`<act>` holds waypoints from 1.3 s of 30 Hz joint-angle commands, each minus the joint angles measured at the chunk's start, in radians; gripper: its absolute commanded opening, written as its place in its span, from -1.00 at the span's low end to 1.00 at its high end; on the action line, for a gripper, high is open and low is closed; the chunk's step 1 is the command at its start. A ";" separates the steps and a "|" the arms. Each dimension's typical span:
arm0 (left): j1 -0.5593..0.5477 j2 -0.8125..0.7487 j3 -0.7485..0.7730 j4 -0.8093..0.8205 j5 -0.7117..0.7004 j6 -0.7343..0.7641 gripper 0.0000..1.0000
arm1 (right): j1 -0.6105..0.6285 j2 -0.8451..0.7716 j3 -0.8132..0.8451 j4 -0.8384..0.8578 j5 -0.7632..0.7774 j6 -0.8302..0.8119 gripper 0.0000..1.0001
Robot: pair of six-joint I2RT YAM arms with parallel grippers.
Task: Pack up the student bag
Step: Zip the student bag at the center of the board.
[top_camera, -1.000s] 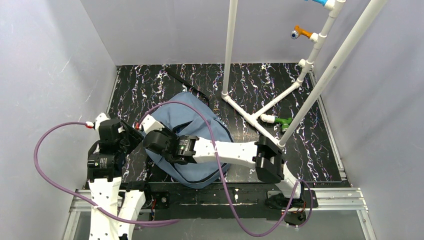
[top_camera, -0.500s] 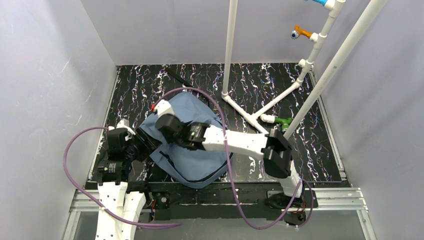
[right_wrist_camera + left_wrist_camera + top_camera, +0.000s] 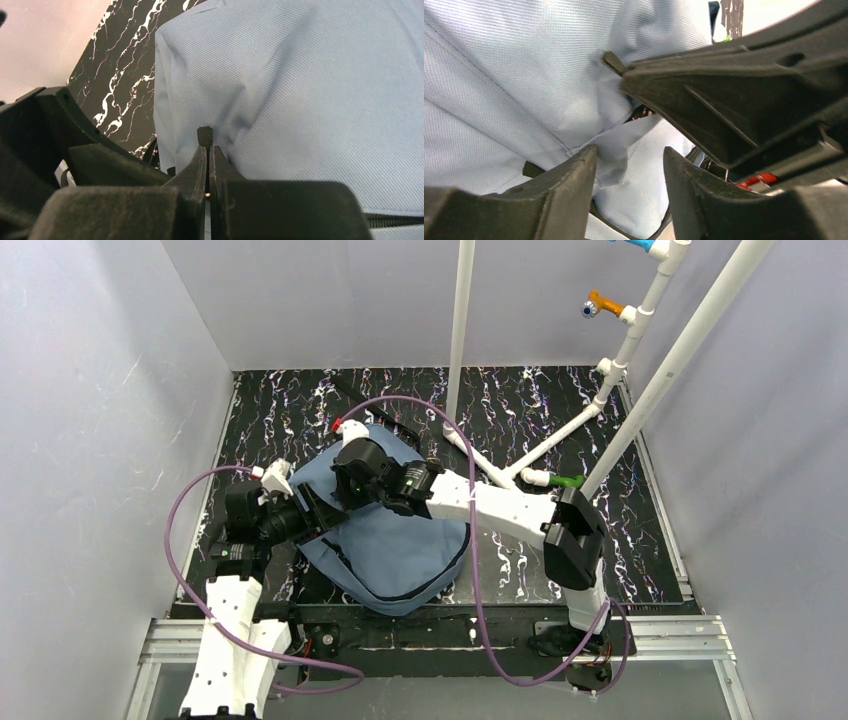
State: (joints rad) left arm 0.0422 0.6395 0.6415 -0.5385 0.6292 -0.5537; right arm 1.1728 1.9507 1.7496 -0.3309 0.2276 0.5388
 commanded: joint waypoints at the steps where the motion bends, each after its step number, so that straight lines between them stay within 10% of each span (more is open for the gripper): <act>1: -0.005 0.053 0.002 -0.025 -0.013 0.018 -0.10 | -0.004 -0.105 -0.059 0.104 0.047 0.038 -0.97; 9: -0.008 0.097 -0.005 -0.079 0.002 -0.018 -0.98 | -0.009 -0.255 -0.233 0.364 0.180 0.035 -0.97; 39: -0.080 -0.007 0.071 -0.168 -0.151 0.068 -1.00 | -0.357 -0.361 -0.484 0.379 0.328 -0.001 -0.97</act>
State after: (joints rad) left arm -0.0376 0.6418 0.6838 -0.6014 0.4828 -0.5224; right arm 0.9012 1.6192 1.3037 -0.0456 0.3084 0.5949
